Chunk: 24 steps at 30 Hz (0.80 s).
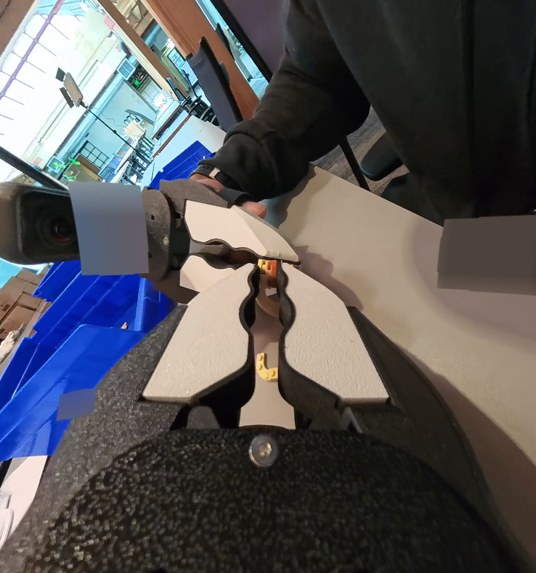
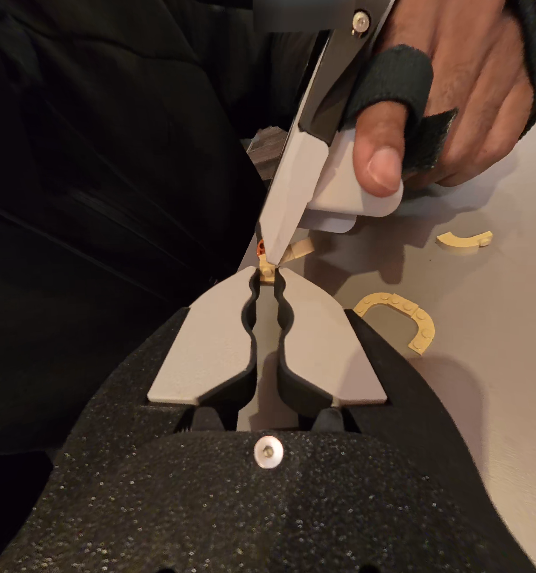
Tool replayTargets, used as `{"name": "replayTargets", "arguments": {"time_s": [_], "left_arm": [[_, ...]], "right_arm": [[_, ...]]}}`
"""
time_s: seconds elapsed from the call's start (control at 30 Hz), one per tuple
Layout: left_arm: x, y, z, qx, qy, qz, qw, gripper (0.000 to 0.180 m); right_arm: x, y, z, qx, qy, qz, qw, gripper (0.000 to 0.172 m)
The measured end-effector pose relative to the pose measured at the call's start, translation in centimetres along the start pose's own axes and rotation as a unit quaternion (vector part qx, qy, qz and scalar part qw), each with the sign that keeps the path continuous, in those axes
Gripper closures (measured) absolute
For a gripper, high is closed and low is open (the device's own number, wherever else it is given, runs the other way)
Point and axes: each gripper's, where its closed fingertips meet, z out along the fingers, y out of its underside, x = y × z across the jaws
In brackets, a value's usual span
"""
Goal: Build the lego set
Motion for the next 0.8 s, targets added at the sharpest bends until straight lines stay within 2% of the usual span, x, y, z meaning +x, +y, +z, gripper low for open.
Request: {"name": "replayTargets", "arguments": {"time_s": [0.1, 0.2, 0.33, 0.6, 0.8], "left_arm": [[0.0, 0.3, 0.1, -0.013, -0.001, -0.003, 1.0, 0.169], [0.1, 0.7, 0.4, -0.033, -0.001, -0.005, 0.999, 0.156], [0.3, 0.9, 0.4, -0.038, 0.006, 0.001, 0.999, 0.165], [0.7, 1.9, 0.7, -0.099, 0.015, 0.038, 0.994, 0.159], [1.8, 2.4, 0.9, -0.139, 0.042, 0.071, 0.987, 0.166]], "right_arm": [[0.3, 0.2, 0.1, -0.008, 0.01, 0.002, 1.0, 0.165], [0.5, 0.8, 0.4, -0.029, 0.017, 0.0, 0.999, 0.164], [0.6, 0.8, 0.3, -0.031, 0.026, -0.001, 0.999, 0.164], [1.4, 1.9, 0.6, -0.068, 0.049, 0.023, 0.996, 0.164], [1.4, 2.7, 0.9, -0.099, 0.053, 0.04, 0.993, 0.164]]}}
